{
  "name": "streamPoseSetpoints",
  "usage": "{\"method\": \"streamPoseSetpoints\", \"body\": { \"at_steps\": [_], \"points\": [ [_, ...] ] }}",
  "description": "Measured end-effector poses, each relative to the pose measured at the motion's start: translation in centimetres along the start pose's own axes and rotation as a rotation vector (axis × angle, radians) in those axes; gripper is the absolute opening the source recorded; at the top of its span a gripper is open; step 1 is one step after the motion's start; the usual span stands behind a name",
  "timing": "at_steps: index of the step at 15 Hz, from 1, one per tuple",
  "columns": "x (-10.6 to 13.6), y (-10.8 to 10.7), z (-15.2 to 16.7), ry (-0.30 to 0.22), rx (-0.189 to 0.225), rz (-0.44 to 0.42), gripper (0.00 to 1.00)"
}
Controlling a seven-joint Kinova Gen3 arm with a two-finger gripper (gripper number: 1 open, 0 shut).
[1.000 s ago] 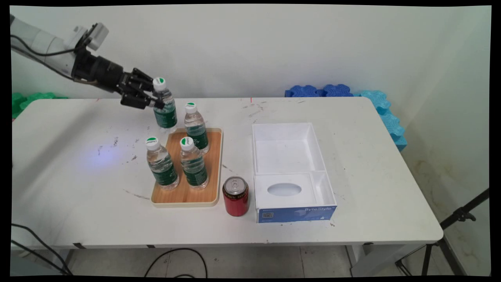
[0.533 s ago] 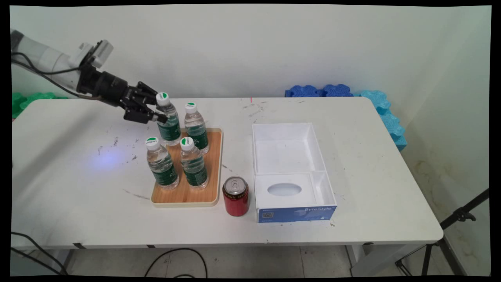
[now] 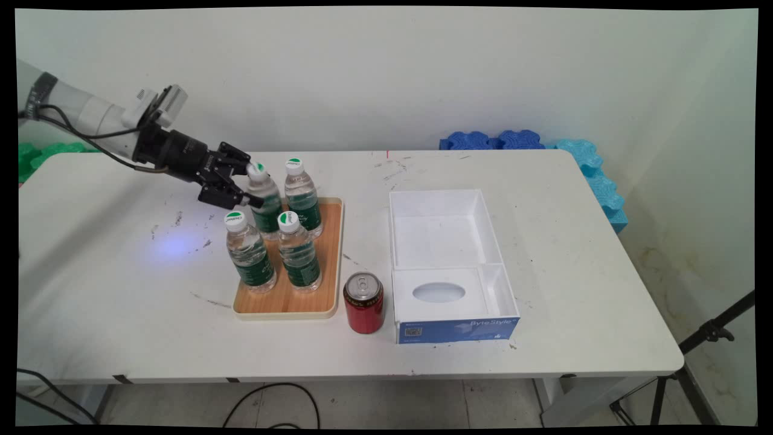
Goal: Place the picked object on the tray
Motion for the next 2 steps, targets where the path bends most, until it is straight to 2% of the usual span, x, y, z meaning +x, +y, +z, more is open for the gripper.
{"method": "streamPoseSetpoints", "body": {
  "at_steps": [2],
  "points": [
    [-0.36,0.12,0.42,0.002,-0.002,0.000,1.00]
  ]
}}
